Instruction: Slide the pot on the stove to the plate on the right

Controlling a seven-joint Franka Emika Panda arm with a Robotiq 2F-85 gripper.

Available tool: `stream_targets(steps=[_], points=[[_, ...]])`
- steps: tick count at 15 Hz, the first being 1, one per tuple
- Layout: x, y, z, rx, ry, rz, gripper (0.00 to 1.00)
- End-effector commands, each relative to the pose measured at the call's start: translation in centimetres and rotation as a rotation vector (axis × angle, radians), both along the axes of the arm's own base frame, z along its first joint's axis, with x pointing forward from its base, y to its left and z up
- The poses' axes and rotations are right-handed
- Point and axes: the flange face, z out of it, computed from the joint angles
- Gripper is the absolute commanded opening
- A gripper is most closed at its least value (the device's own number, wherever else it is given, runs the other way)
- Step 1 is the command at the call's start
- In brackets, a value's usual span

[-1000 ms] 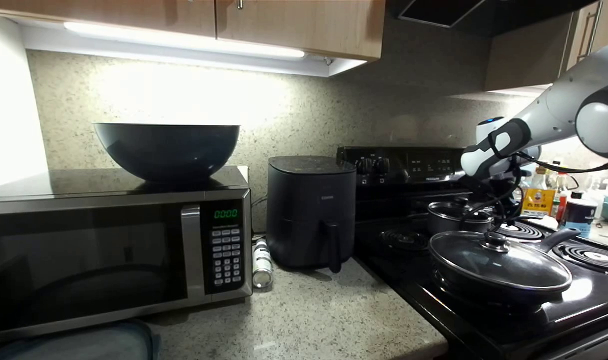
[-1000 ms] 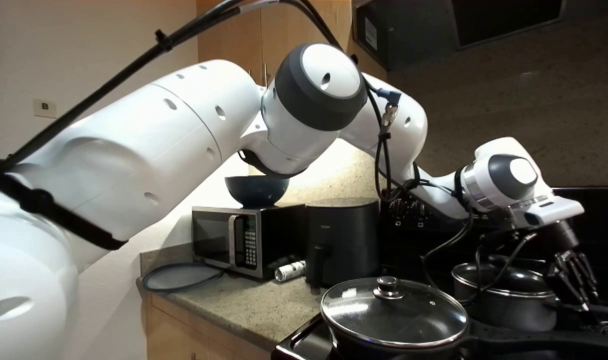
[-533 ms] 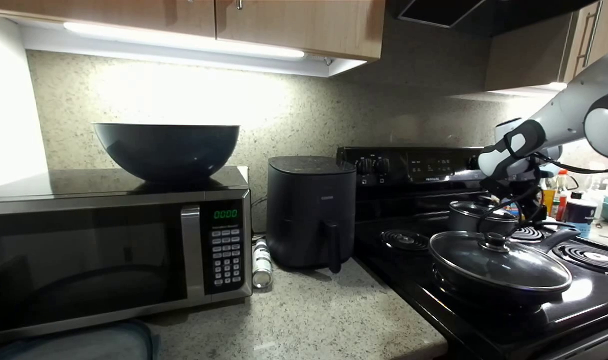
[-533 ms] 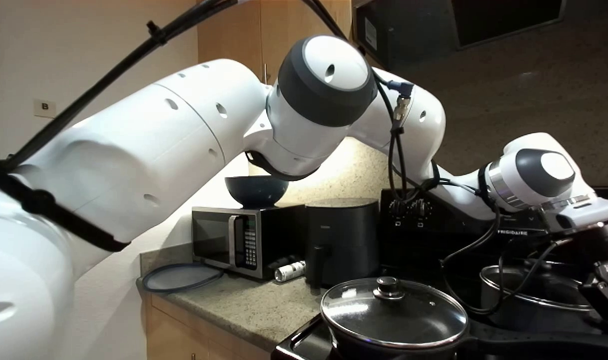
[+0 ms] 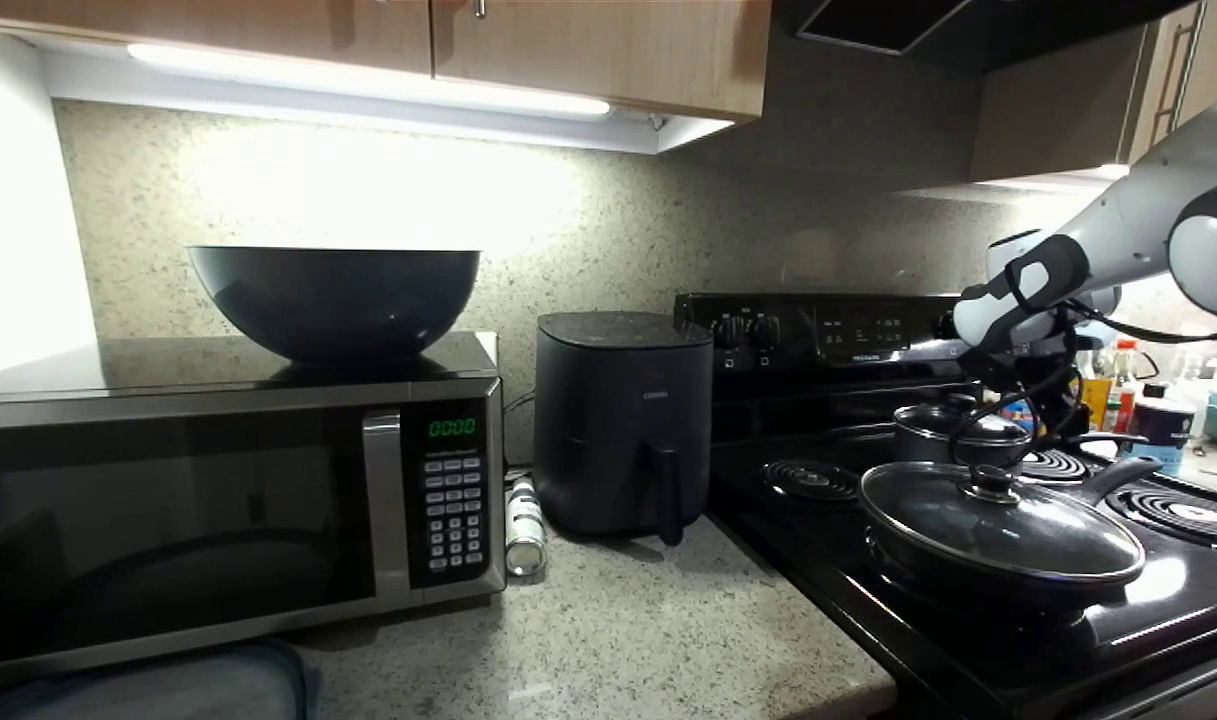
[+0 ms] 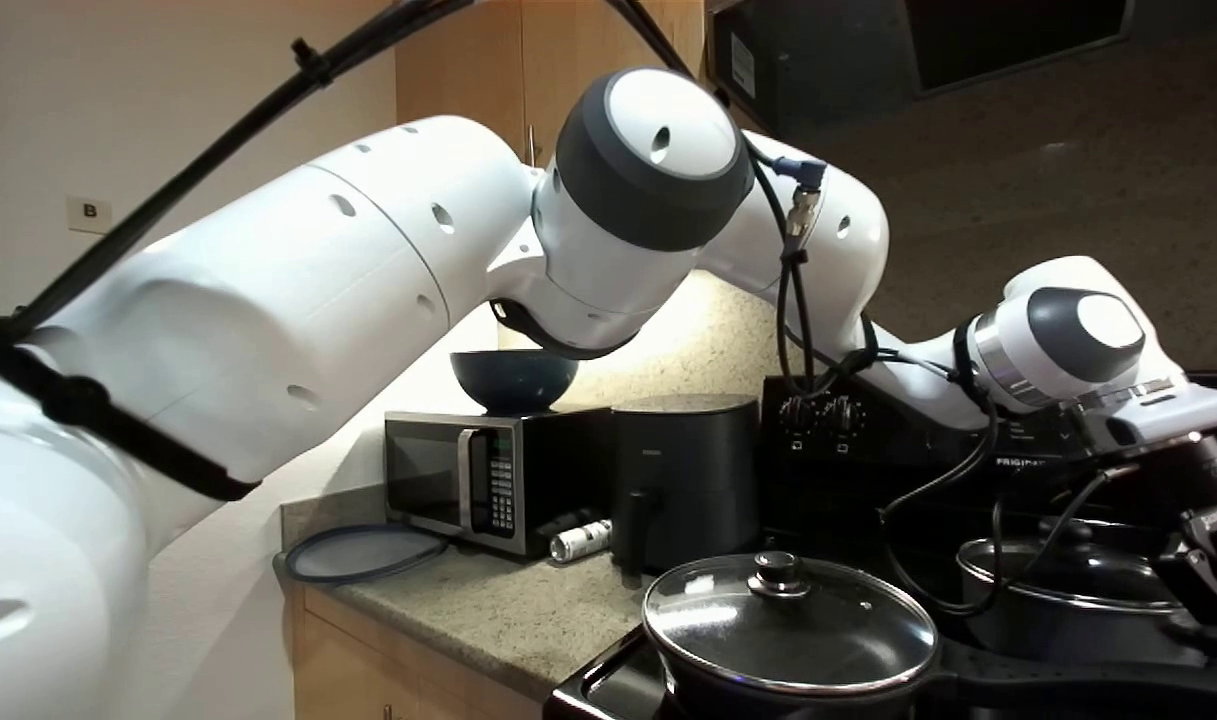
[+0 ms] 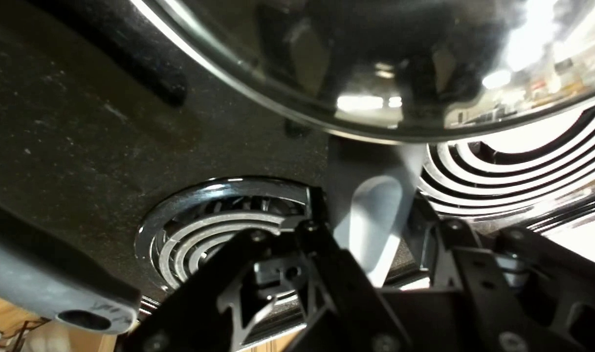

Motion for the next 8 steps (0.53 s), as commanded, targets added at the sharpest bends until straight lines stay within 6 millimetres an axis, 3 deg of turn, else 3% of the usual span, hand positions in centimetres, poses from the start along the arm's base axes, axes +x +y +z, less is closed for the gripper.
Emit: stream_targets(steps=[1, 8], points=[[-2.4, -3.4, 0.2, 0.017, -0.033, -0.149, 0.16], [-8.3, -8.8, -1.4, 0.077, -0.013, -0.405, 0.16]])
